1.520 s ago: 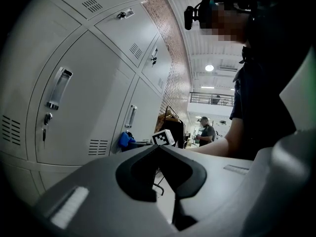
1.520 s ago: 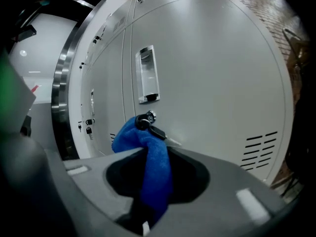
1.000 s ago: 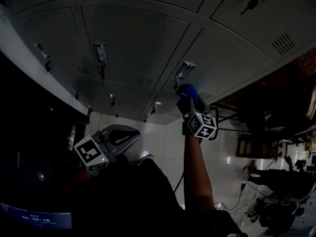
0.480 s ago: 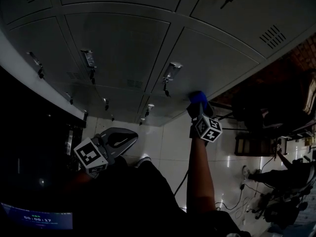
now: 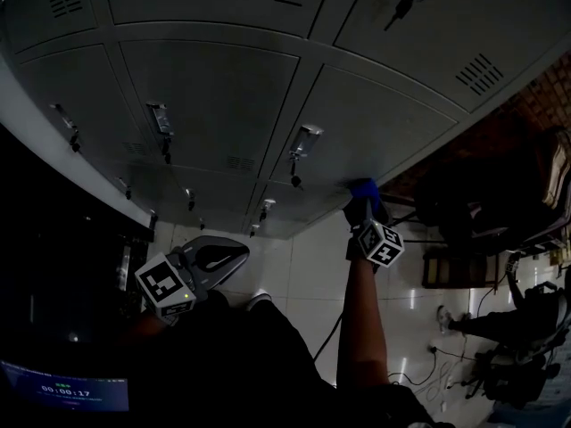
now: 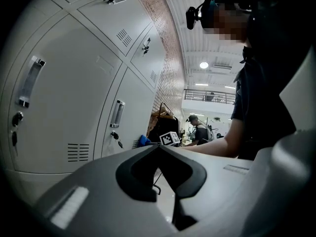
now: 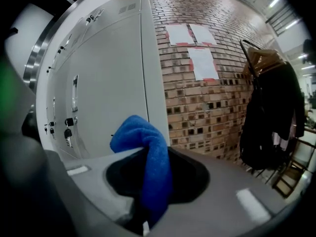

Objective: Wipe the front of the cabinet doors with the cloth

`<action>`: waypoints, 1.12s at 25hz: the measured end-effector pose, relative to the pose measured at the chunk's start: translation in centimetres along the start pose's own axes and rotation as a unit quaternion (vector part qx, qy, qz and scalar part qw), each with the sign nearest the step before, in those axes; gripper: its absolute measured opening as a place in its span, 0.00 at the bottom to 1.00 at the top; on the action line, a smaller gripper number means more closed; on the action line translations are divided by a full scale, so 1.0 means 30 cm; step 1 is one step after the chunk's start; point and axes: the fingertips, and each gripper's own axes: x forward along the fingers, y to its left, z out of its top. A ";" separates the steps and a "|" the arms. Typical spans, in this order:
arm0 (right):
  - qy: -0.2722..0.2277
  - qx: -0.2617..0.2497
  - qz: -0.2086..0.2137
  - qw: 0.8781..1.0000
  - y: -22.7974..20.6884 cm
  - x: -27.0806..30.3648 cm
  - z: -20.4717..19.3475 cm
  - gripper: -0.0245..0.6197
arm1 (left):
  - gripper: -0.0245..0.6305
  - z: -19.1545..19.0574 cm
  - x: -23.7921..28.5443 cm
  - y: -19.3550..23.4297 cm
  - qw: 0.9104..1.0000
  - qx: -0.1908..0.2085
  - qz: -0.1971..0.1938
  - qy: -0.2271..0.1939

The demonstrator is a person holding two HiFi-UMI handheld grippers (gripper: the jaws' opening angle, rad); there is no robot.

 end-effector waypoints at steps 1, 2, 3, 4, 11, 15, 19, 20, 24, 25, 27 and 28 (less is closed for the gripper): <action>-0.004 0.003 0.001 1.000 -0.004 -0.011 0.009 0.16 | 0.04 0.003 -0.002 0.000 1.000 0.001 0.000 -0.001; -0.008 0.003 0.004 1.000 -0.002 -0.023 0.022 0.16 | 0.04 0.006 -0.004 0.002 1.000 0.001 -0.001 -0.001; -0.013 0.003 0.011 1.000 0.007 -0.039 0.037 0.16 | 0.04 0.011 -0.008 0.004 1.000 0.000 -0.001 -0.002; -0.018 0.001 0.019 1.000 0.024 -0.061 0.055 0.16 | 0.04 0.015 -0.012 0.007 1.000 0.000 0.000 -0.003; -0.070 -0.059 0.157 0.983 0.365 -0.269 0.214 0.16 | 0.04 0.074 -0.050 0.050 1.000 0.017 0.003 -0.016; -0.086 -0.092 0.250 0.960 0.652 -0.413 0.284 0.16 | 0.04 0.109 -0.071 0.074 0.999 0.028 0.006 -0.026; -0.101 -0.087 0.309 0.942 0.845 -0.506 0.307 0.16 | 0.04 0.120 -0.080 0.089 0.999 0.045 0.004 -0.025; -0.098 -0.089 0.319 0.938 0.880 -0.516 0.302 0.16 | 0.04 0.122 -0.082 0.090 0.999 0.048 0.004 -0.026; -0.077 -0.090 0.342 0.932 0.973 -0.531 0.267 0.16 | 0.04 0.123 -0.091 0.097 0.998 0.048 0.005 -0.028; -0.073 -0.089 0.346 0.931 0.987 -0.533 0.256 0.16 | 0.04 0.121 -0.094 0.099 0.998 0.047 0.005 -0.028; -0.067 -0.088 0.350 0.930 1.006 -0.539 0.239 0.16 | 0.04 0.115 -0.102 0.106 0.998 0.049 0.006 -0.029; -0.065 -0.086 0.351 0.930 1.011 -0.542 0.233 0.16 | 0.04 0.116 -0.105 0.106 0.998 0.049 0.006 -0.031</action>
